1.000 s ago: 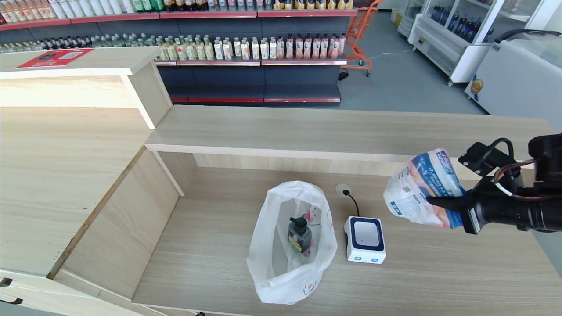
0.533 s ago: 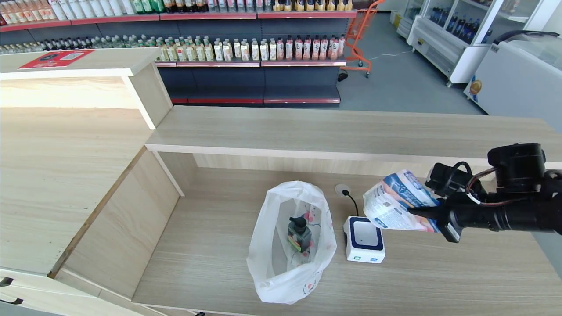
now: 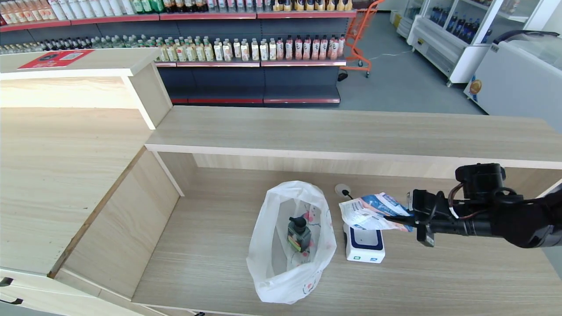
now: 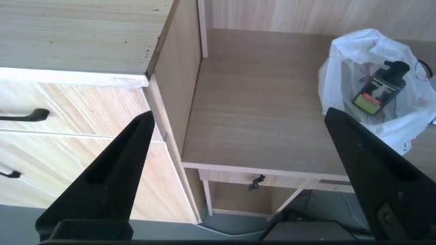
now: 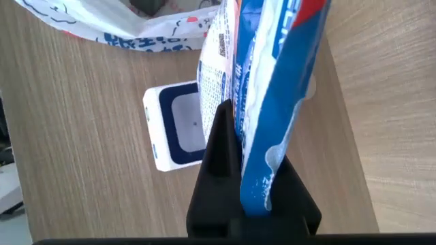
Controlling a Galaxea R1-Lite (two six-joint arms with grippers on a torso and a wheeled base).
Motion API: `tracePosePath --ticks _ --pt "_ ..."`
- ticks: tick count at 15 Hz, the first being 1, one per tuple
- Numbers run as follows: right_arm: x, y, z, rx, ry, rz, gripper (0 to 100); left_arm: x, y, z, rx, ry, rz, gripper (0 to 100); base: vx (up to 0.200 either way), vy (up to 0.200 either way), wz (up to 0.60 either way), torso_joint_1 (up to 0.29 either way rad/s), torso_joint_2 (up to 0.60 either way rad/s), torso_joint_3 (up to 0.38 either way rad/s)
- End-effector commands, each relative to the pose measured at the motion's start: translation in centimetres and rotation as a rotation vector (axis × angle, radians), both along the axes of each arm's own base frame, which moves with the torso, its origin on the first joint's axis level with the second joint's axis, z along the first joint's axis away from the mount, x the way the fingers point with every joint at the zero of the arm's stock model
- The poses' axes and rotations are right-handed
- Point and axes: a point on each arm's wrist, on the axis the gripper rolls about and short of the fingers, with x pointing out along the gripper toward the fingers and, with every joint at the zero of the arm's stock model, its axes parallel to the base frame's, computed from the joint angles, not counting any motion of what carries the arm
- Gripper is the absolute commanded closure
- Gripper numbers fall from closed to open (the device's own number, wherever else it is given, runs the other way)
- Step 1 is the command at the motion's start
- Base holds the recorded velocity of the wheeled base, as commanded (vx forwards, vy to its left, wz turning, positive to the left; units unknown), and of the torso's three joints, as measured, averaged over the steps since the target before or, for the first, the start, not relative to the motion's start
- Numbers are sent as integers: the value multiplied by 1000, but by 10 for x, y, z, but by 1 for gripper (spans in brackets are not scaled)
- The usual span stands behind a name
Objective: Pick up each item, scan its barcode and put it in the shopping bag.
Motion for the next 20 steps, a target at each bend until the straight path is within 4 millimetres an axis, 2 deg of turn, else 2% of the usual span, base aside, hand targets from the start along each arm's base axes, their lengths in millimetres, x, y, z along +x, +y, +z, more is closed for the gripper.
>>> tracePosePath --ticks 1,9,12,13,16,20 --pt "7 3 -28 -16 45 34 100 0 0 0 0 0 0 0 0 0 0 0 0 0" --pt "28 12 -50 -17 -63 101 100 0 0 0 0 0 0 0 0 0 0 0 0 0" --pt "26 12 -47 -21 -71 105 100 0 0 0 0 0 0 0 0 0 0 0 0 0" --pt "26 12 -35 -16 -103 99 100 0 0 0 0 0 0 0 0 0 0 0 0 0" --pt "22 7 -21 -6 -127 81 100 0 0 0 0 0 0 0 0 0 0 0 0 0" --pt "10 -7 -30 -11 -79 41 100 0 0 0 0 0 0 0 0 0 0 0 0 0"
